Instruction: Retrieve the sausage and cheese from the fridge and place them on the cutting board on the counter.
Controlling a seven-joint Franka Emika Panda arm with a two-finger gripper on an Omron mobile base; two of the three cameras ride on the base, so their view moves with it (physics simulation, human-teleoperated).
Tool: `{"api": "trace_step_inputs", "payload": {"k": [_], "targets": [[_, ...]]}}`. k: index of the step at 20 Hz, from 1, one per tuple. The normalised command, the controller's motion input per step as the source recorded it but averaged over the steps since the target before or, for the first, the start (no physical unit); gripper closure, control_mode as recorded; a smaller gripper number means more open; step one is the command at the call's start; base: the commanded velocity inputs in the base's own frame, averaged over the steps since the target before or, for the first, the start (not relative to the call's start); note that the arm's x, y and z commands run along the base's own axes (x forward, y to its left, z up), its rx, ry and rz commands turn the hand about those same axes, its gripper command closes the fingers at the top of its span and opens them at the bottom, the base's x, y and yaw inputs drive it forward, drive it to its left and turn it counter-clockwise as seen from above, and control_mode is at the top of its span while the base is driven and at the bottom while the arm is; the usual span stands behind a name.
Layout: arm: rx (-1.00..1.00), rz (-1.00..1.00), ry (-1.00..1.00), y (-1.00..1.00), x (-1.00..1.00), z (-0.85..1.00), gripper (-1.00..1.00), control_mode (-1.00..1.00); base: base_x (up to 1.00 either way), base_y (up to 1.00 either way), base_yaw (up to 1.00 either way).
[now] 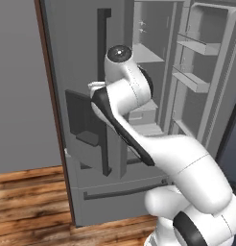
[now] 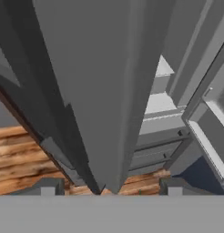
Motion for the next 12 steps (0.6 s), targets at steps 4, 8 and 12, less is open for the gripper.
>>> {"api": "trace_step_inputs", "payload": {"k": [4, 8, 12], "targets": [[0.14, -0.06, 0.0, -1.0, -0.21, 0.04, -1.0, -1.0, 0.0, 0.0, 0.0], [0.17, -0.27, 0.0, -0.79, 0.03, 0.0, -1.0, -1.0, 0.0, 0.0, 0.0], [0.13, -0.37, 0.0, -0.78, 0.29, 0.0, -1.0, -1.0, 0.0, 0.0, 0.0]]}}
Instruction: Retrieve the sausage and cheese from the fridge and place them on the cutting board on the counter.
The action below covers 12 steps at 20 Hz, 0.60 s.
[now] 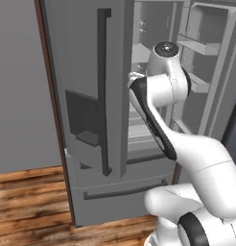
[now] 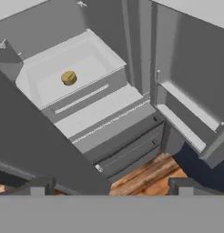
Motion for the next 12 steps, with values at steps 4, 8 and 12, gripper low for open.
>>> {"api": "trace_step_inputs", "payload": {"k": [4, 8, 12], "targets": [[0.05, -0.35, 0.0, -0.45, 0.59, -0.01, -1.0, -1.0, 0.0, 0.0, 0.0], [0.16, -0.29, 0.0, -0.31, 0.58, 0.0, -1.0, -1.0, 0.0, 0.0, 0.0], [0.25, -0.22, 0.0, -0.26, 0.48, 0.0, -1.0, -1.0, 0.0, 0.0, 0.0]]}}
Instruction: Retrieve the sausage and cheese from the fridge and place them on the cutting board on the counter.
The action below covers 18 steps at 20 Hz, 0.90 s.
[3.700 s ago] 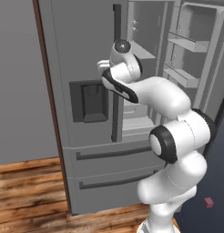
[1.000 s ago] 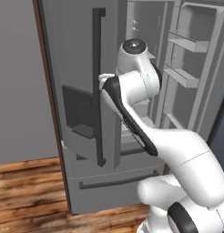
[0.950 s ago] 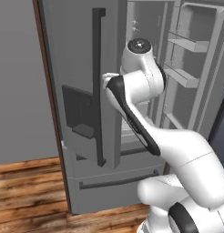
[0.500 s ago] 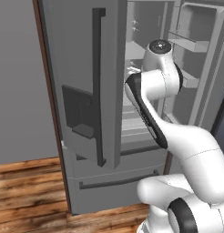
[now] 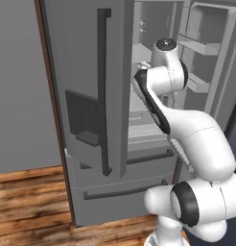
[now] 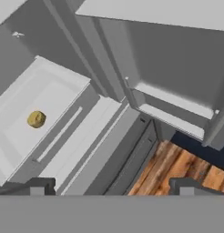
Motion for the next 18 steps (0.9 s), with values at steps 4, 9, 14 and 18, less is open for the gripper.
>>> {"api": "trace_step_inputs", "payload": {"k": [4, 9, 14, 18], "targets": [[0.35, -0.15, 0.0, -0.36, 0.09, 0.03, -1.0, -1.0, 0.0, 0.0, 0.0], [0.25, -0.12, 0.0, -0.01, 0.67, 0.0, -1.0, -1.0, 0.0, 0.0, 0.0], [0.29, -0.06, -0.01, 0.13, 0.5, 0.0, -1.0, -1.0, 0.0, 0.0, 0.0], [0.24, 0.0, -0.03, 0.38, 0.35, 0.0, -1.0, -1.0, 0.0, 0.0, 0.0]]}}
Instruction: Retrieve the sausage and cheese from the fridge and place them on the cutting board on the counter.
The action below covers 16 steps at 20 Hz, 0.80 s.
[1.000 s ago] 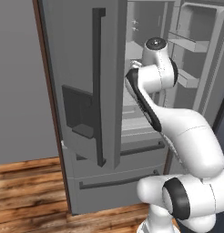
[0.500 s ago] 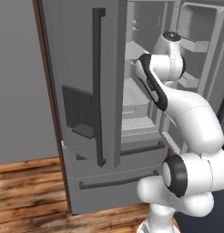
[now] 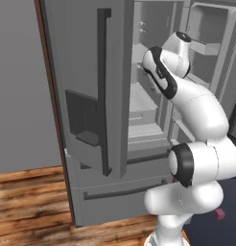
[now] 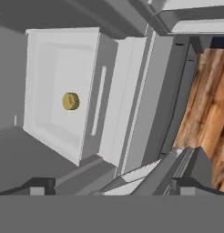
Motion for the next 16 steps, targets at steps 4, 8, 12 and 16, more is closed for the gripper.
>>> {"api": "trace_step_inputs", "payload": {"k": [4, 8, 12, 16], "targets": [[0.19, 0.0, -0.06, 0.42, 0.08, 0.0, -1.0, -1.0, 0.0, 0.0, 0.0], [0.17, 0.0, -0.06, 0.16, 0.16, 0.0, -1.0, -1.0, 0.0, 0.0, 0.0], [0.09, 0.0, -0.07, 0.01, 0.15, 0.0, -1.0, -1.0, 0.0, 0.0, 0.0], [0.06, 0.0, -0.06, 0.09, 0.15, 0.0, -1.0, -1.0, 0.0, 0.0, 0.0]]}}
